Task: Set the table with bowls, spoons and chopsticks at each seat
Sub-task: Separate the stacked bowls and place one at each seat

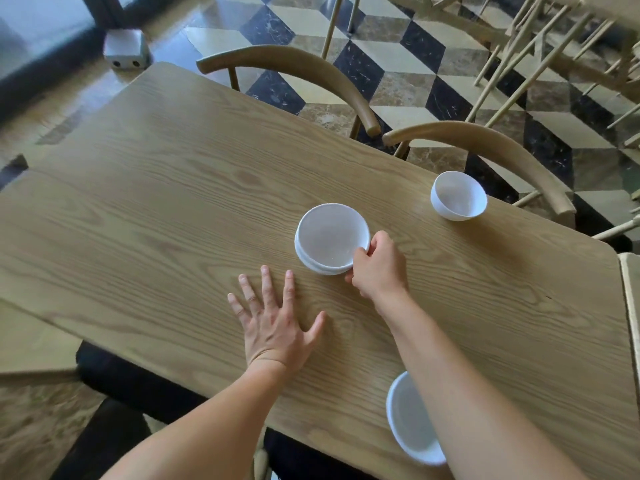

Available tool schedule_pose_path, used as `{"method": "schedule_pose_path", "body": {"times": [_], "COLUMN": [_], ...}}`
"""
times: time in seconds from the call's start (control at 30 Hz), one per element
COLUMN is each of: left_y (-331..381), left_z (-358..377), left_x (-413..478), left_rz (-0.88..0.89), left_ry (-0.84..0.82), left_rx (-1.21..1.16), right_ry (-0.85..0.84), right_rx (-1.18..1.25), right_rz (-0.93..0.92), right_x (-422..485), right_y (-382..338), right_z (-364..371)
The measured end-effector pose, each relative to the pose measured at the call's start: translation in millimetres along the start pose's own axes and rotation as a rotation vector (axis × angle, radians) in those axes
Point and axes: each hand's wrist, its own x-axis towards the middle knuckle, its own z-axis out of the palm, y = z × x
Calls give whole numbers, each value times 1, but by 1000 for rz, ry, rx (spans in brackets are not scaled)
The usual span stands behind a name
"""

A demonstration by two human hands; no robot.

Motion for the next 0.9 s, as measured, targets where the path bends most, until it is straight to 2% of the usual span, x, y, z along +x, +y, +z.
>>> {"method": "schedule_pose_path", "body": {"times": [0.1,0.27,0.4,0.47,0.63,0.9], "left_y": [0,-2,-3,-12,-83,-239], "left_z": [-2,-8,-13,-16,-27,-76], "left_x": [0,0,2,1,3,77], "left_rz": [-3,-21,-6,58,317,231], "left_ry": [4,-52,-121,-142,-92,-163], "left_rx": [-9,-6,-2,-6,75,169], "right_ry": [15,-20,-53,-54,-41,-31], "right_rx": [107,351,424,422,392,377], "right_rz": [-25,73,137,164,245,401], "right_x": [-10,-44,-78,-90,-118,-163], "right_y": [0,2,6,6,-2,-35], "right_z": [-10,-20,-22,-21,3,98]}}
